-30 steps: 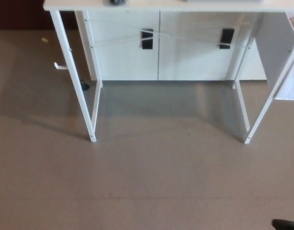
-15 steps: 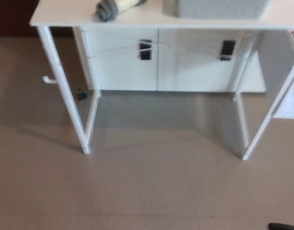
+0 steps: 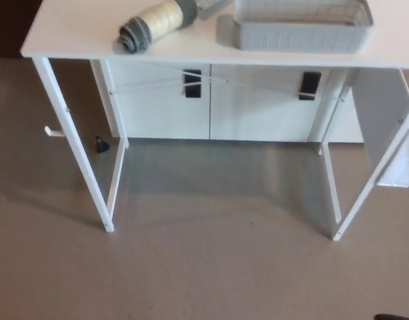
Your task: The robot walks towards a desk on which a shovel is kept on the left hand side and a container is kept on the right hand side. The robot picks up the shovel using its left hand and places it in the container.
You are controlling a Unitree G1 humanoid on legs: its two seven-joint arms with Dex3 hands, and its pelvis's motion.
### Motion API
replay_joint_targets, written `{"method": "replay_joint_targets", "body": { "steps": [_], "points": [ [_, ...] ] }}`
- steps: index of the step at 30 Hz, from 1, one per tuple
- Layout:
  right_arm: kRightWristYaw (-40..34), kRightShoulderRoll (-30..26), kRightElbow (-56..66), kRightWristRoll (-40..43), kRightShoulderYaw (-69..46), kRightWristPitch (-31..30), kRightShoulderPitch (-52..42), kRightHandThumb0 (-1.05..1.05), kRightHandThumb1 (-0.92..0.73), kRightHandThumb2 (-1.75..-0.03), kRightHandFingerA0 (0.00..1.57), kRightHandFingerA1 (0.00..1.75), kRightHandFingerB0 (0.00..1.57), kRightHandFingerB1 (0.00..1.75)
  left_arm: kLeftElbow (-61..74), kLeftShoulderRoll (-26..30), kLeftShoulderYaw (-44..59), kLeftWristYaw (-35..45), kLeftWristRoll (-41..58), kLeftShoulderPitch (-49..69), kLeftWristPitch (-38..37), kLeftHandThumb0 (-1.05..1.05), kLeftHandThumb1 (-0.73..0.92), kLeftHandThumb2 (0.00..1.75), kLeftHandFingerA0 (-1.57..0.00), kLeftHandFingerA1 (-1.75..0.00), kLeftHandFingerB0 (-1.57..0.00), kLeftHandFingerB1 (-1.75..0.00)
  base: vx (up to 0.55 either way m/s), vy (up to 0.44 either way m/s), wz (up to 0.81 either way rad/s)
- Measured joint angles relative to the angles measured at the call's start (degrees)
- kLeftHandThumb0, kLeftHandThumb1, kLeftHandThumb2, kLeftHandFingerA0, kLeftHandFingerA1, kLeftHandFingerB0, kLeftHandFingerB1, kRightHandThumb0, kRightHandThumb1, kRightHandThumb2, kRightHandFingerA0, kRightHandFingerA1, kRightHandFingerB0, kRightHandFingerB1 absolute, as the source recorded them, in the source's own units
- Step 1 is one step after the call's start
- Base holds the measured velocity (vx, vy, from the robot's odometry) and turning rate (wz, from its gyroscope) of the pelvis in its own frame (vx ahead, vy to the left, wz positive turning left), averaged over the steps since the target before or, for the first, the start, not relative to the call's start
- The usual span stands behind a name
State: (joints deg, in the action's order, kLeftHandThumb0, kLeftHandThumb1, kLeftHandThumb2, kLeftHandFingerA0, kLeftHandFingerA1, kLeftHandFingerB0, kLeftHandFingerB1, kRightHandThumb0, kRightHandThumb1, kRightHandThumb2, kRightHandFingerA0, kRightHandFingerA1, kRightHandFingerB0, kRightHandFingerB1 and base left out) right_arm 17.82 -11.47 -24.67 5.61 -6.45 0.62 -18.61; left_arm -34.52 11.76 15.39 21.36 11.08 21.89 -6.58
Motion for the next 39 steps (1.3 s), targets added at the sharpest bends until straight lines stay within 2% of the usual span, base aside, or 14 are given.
{"method": "replay_joint_targets", "body": {
  "steps": [2, 7, 19, 29, 39],
  "points": [
    [-0.02, 0.0, -0.2, -0.16, 0.04, 0.12, 0.1, -0.26, -0.47, -0.53, 0.71, 0.56, 0.44, 0.47, -0.32, 0.02, -0.1, -0.13, -0.13, 0.04, -0.02, -0.56, 0.49, 0.82, -0.31, -0.49, -0.25, -0.45, 0.17, -0.002, 0.1],
    [0.02, 0.0, -0.58, -0.44, 0.17, 0.36, 0.14, -0.28, -0.47, -0.53, 0.75, 0.56, 0.45, 0.47, -0.44, 0.03, -0.14, -0.2, -0.24, 0.2, -0.02, -0.56, 0.5, 0.82, -0.3, -0.49, -0.25, -0.45, 0.18, -0.093, 0.1],
    [0.15, -0.61, -1.43, -0.7, -0.02, 0.68, 0.96, -0.25, -0.46, -0.53, 0.74, 0.57, 0.44, 0.48, 0.19, -0.42, -0.56, -0.5, -0.9, 0.58, -0.66, -0.56, 0.5, 0.82, -0.31, -0.5, -0.26, -0.45, 0.23, -0.265, 0.15],
    [0.35, -0.33, -1.35, -0.87, 0.86, 0.87, 1.17, -0.24, -0.46, -0.53, 0.74, 0.57, 0.45, 0.48, 0.09, 0.0, -0.12, -0.48, -0.89, 0.68, -1.07, -0.56, 0.5, 0.82, -0.31, -0.5, -0.26, -0.45, 0.35, 0.137, -0.2],
    [0.3, -0.22, -0.74, -0.96, 1.2, 0.92, 0.54, -0.25, -0.47, -0.53, 0.71, 0.57, 0.45, 0.48, 0.0, 0.11, 0.02, -0.38, -0.86, 0.52, -1.49, -0.55, 0.5, 0.81, -0.3, -0.49, -0.25, -0.45, 0.31, 0.018, 0.15]
  ]
}}
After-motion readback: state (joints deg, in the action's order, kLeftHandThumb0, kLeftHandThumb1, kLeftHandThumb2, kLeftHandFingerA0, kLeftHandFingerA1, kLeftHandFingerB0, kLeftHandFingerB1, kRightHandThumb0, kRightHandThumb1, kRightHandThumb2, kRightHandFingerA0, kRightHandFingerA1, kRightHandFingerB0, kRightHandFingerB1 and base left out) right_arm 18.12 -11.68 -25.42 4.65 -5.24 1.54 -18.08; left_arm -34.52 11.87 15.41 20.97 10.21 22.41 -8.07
